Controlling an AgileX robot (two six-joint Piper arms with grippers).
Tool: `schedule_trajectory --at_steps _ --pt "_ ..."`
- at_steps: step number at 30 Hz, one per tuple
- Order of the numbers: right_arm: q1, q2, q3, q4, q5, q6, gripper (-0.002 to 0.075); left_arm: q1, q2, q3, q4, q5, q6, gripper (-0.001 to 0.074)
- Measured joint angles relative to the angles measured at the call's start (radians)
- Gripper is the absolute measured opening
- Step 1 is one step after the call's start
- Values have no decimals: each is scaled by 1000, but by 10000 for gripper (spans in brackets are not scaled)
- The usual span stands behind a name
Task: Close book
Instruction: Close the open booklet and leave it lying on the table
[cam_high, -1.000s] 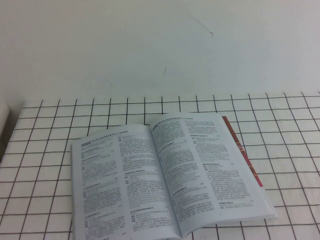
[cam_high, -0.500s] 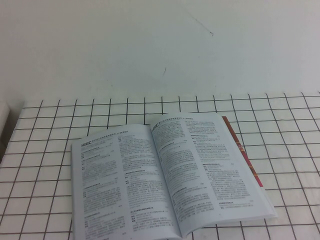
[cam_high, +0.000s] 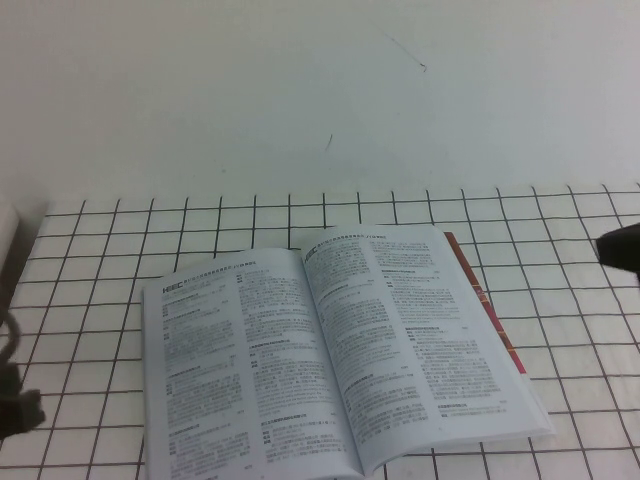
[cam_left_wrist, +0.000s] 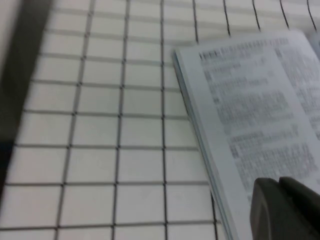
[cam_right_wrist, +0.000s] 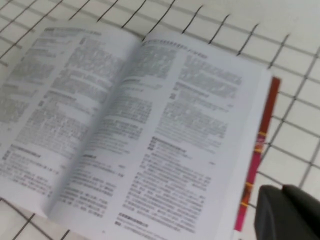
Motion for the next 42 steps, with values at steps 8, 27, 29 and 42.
schedule_trajectory --at_steps 8,27,29,42 --pt "217 327 -86 15 -30 -45 -3 0 253 -4 -239 164 258 -4" --pt "368 875 -490 -233 -63 124 -3 0 647 -14 -547 -71 464 -3" --pt "368 890 -492 -237 -63 126 -3 0 669 -14 -570 -93 469 -4" --pt "360 916 -513 -234 -24 129 -3 0 827 -79 -762 -149 595 -4"
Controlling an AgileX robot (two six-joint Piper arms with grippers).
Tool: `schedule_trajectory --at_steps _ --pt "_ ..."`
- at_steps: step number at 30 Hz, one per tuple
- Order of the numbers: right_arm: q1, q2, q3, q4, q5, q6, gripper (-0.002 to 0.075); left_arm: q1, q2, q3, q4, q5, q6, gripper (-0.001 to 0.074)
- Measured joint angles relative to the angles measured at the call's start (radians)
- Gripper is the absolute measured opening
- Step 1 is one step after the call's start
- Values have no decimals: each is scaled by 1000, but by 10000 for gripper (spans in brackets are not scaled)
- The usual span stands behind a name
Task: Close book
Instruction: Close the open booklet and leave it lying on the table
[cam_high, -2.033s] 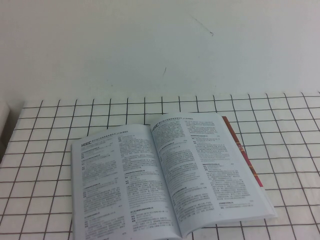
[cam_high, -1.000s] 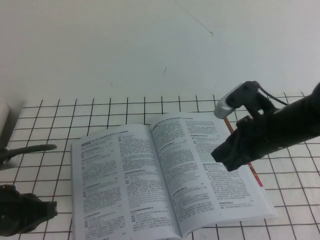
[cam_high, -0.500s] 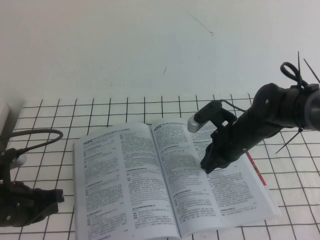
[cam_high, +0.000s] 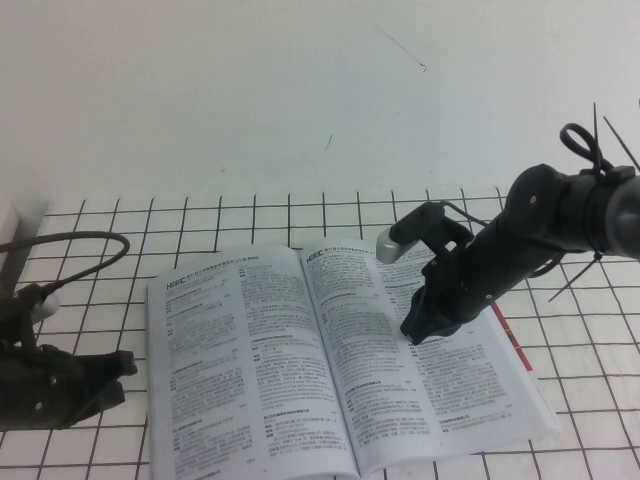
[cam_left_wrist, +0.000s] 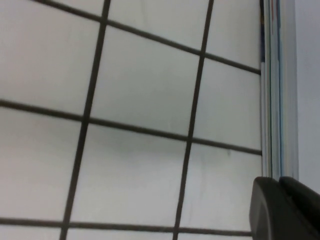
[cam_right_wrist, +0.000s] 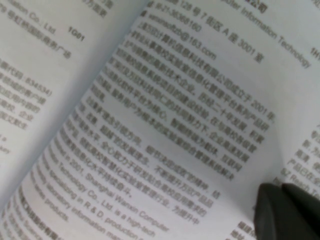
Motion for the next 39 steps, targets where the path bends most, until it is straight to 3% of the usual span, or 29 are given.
schedule_trajectory --at_steps 13,19,31,39 --pt "-1 3 -5 0 17 0 -3 -192 131 -47 -69 -209 7 -4" --pt "-1 3 -5 0 19 0 -3 -261 156 -73 -115 -210 8 -4" --pt "-15 8 -5 90 22 -14 -3 -399 149 -253 -248 30 55 -4" --pt "-27 -20 0 77 36 21 -3 -416 134 -308 -519 241 297 -4"
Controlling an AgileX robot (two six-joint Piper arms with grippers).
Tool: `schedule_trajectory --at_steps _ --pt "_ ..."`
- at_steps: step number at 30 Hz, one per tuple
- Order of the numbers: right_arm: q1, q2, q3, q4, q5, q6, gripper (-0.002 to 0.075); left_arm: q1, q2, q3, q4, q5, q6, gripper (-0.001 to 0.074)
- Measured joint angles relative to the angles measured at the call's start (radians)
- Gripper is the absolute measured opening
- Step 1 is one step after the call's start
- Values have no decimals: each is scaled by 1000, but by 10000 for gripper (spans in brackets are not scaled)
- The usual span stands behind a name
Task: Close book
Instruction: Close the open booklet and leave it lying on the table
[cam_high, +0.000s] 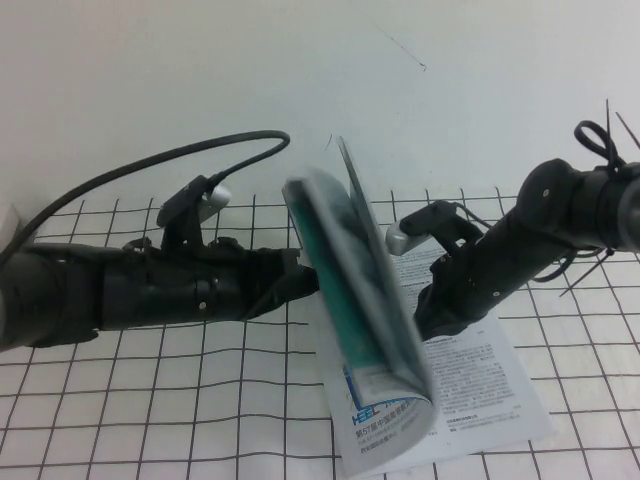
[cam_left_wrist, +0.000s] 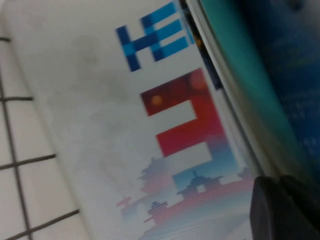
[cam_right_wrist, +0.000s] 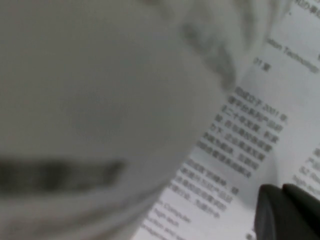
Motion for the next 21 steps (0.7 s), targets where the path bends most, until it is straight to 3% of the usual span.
schedule_trajectory --at_steps 8,13,16,21 --pt "-83 -193 1 -305 99 195 -3 0 -19 -2 -19 176 248 -4" --pt "-139 -336 1 -399 220 218 -3 -2 -92 -2 2 132 272 -4" --pt "-162 -434 1 -462 280 245 -3 -2 -178 -2 155 17 199 -4" --pt "-184 -582 17 -550 339 284 -3 -2 -356 -2 669 -67 -154 -4"
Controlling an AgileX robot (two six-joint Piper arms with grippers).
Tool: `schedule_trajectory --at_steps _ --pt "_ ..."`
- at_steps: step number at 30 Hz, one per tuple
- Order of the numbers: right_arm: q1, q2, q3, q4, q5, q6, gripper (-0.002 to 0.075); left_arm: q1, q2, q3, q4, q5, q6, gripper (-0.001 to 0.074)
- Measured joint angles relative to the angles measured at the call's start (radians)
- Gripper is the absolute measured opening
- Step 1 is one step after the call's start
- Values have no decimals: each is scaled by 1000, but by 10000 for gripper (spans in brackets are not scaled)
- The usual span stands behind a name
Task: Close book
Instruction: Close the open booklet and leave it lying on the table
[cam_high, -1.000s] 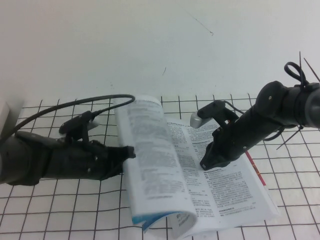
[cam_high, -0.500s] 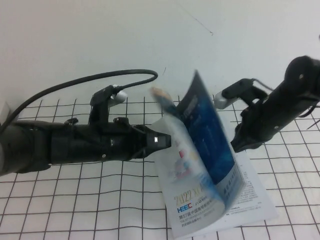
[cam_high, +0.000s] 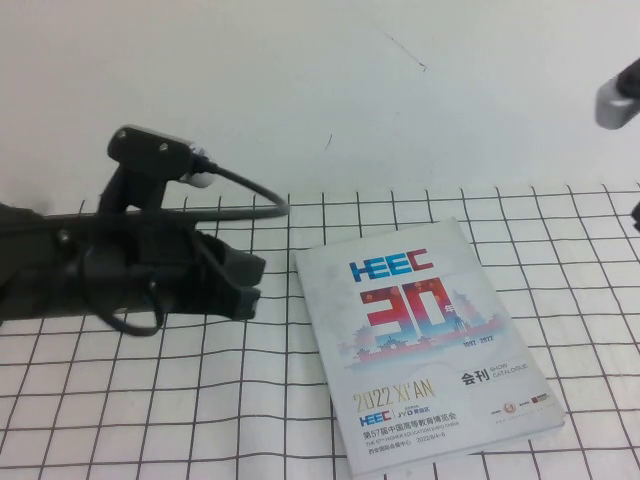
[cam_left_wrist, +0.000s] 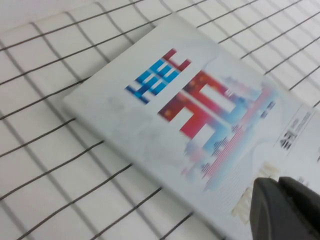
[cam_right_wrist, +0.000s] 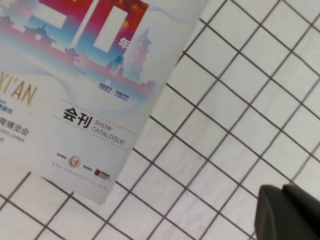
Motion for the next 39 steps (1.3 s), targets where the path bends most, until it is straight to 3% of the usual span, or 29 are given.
schedule_trajectory --at_steps 8,12,20,28,39 --pt "0 -335 257 -88 -57 71 -3 0 -264 16 910 112 -778 -4" --pt "0 -515 453 -99 -146 129 -3 0 -422 86 1193 145 -1050 -4" --pt "0 -836 768 -99 -320 253 -3 0 -773 334 1260 -41 -1145 -4" --pt "0 -1124 950 -95 -421 270 -3 0 -1054 606 1260 -236 -1146 -4" --pt "0 -1232 1012 -81 -351 272 -3 0 -1128 701 1260 -348 -1149 -4"
